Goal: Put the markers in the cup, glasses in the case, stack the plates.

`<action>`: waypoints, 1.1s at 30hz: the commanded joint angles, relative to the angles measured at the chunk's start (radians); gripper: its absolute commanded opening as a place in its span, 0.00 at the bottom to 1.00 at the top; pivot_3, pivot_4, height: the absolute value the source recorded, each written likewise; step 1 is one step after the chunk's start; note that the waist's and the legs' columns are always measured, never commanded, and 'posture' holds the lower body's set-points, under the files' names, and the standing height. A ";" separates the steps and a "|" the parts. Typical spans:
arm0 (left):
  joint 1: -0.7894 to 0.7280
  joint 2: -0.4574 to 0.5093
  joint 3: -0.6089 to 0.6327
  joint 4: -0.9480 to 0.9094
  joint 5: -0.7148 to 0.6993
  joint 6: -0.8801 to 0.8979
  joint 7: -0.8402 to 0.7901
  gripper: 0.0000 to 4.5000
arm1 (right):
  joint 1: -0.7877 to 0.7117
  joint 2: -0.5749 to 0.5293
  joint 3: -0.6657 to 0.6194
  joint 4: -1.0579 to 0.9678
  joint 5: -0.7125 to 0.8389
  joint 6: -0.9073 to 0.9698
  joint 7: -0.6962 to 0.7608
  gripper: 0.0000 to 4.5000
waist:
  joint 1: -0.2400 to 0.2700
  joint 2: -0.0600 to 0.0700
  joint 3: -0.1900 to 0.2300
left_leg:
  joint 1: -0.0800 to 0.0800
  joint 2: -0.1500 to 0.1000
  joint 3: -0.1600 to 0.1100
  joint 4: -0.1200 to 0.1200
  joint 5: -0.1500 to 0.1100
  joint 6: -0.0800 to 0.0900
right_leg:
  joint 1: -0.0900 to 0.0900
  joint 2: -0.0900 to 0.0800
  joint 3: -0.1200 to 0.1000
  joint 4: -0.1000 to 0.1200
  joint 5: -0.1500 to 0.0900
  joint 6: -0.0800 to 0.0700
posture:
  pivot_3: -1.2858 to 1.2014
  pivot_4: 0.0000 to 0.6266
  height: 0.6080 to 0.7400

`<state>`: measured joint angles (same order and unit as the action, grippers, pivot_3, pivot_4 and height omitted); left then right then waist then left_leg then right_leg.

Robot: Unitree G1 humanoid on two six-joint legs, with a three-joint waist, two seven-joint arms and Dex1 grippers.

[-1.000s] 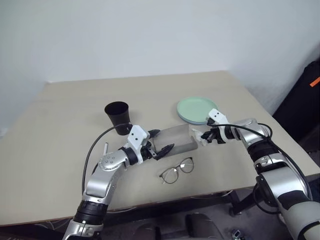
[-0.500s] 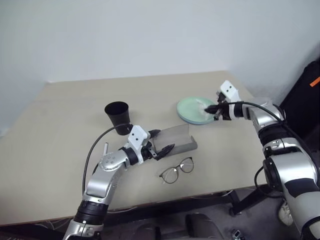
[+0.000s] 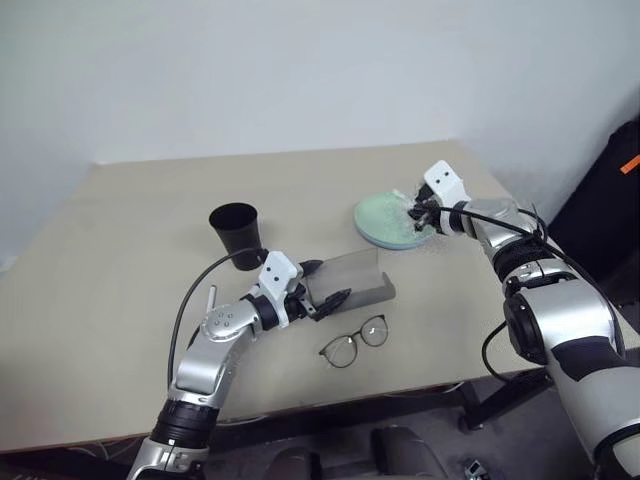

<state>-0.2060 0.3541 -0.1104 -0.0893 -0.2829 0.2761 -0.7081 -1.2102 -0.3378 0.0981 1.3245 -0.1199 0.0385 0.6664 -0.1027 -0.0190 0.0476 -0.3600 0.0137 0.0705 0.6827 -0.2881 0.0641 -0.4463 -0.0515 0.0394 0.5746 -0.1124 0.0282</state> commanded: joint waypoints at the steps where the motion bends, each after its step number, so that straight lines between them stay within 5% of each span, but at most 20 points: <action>1: 0.000 0.009 0.015 -0.047 0.000 -0.012 0.006 0.98 | -0.041 0.000 -0.027 -0.009 0.002 -0.022 -0.022 0.51 | 0.000 0.000 0.000 | 0.000 0.000 0.000 0.000 0.000 0.000 | 0.000 0.000 0.000 0.000 0.000 0.000 | 0.52 0.00 1.00; 4: 0.002 0.011 0.016 -0.049 -0.001 -0.010 0.008 0.98 | -0.039 -0.002 -0.031 -0.009 -0.003 -0.031 -0.040 0.72 | 0.000 0.000 0.000 | 0.000 0.000 0.000 0.000 0.000 0.000 | 0.000 0.000 0.000 0.000 0.000 0.000 | 0.52 0.00 1.00; 10: -0.007 0.017 0.011 -0.051 -0.002 -0.003 0.002 0.98 | -0.018 -0.026 -0.033 -0.035 -0.003 -0.105 0.009 0.72 | 0.000 0.000 0.000 | 0.000 0.000 0.000 0.000 0.000 0.000 | 0.000 0.000 0.000 0.000 0.000 0.000 | 0.52 0.00 1.00; 16: -0.022 0.030 0.013 -0.044 -0.007 0.006 -0.010 0.98 | 0.117 -0.069 -0.063 -0.171 0.076 -0.256 0.270 0.72 | 0.001 0.000 0.000 | 0.000 0.000 0.000 0.000 0.000 0.000 | 0.001 0.000 0.000 0.000 0.000 0.001 | 0.52 0.00 1.00; 20: -0.029 0.042 0.009 -0.038 -0.007 0.011 -0.026 0.98 | 0.271 -0.117 -0.083 -0.373 0.171 -0.197 0.487 0.72 | 0.002 0.000 0.000 | 0.000 -0.001 -0.001 0.000 0.000 0.000 | 0.002 0.000 0.000 -0.001 0.001 0.002 | 0.52 0.00 1.00; 24: -0.059 0.064 -0.013 -0.009 0.009 0.023 -0.059 0.98 | 0.563 -0.201 -0.074 -0.798 0.348 0.003 0.739 0.72 | 0.014 0.000 0.000 | 0.000 -0.001 -0.003 0.001 0.000 0.000 | 0.002 0.000 -0.001 0.000 0.000 0.002 | 0.52 0.00 1.00; 33: -0.098 0.077 -0.054 -0.017 -0.019 0.080 -0.137 0.98 | 0.768 -0.228 -0.065 -1.007 0.380 0.062 0.718 0.72 | 0.004 0.001 0.000 | 0.003 0.000 0.000 0.003 -0.001 -0.003 | 0.002 0.000 0.001 0.000 -0.001 0.001 | 0.52 0.00 1.00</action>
<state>-0.2732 0.4232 -0.1630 -0.0746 -0.2883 0.3465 -0.8268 -0.4318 -0.5653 0.0424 0.3537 0.2349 0.1061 1.3933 -0.0987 -0.0183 0.0478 -0.3570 0.0141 0.0703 0.6864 -0.2887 0.0609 -0.4439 -0.0514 0.0406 0.5751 -0.1133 0.0290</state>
